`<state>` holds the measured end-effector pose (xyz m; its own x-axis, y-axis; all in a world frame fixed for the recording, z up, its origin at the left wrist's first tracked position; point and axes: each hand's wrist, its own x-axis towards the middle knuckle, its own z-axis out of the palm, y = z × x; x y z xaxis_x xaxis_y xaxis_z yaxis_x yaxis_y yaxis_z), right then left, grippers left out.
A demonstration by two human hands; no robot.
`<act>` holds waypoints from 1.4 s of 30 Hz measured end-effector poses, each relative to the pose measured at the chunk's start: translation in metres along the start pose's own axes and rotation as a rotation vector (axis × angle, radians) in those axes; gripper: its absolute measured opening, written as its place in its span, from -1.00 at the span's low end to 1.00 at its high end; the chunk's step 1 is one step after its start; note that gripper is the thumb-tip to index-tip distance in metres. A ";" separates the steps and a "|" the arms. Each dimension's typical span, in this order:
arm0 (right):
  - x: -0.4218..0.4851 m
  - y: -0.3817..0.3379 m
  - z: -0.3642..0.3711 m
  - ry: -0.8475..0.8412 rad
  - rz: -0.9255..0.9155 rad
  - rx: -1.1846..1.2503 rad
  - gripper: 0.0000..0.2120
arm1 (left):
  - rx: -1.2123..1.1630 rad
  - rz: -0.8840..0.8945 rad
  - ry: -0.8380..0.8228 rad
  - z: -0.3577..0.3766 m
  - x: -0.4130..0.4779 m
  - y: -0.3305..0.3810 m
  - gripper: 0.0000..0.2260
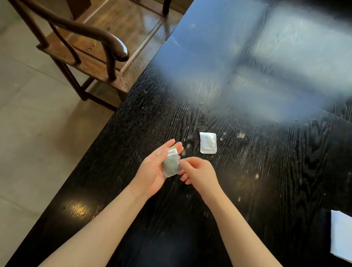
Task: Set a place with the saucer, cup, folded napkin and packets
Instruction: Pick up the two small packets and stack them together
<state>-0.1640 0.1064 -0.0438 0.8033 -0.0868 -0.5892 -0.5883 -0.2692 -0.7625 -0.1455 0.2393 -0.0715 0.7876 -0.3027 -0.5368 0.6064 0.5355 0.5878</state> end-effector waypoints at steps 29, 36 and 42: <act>-0.040 -0.007 -0.014 0.172 0.065 -0.109 -0.76 | -0.041 -0.110 -0.121 0.036 -0.020 -0.017 -0.61; -0.081 0.008 -0.025 0.455 -0.065 -0.044 -0.78 | -0.054 -0.014 -0.142 0.077 -0.047 -0.029 -0.70; -0.134 0.020 -0.070 0.541 -0.143 0.275 -0.91 | -0.025 0.009 -0.233 0.136 -0.088 -0.047 -0.74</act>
<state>-0.2765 0.0452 0.0387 0.7665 -0.5612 -0.3125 -0.4162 -0.0635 -0.9070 -0.2286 0.1332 0.0305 0.7990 -0.4699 -0.3753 0.5983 0.5574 0.5757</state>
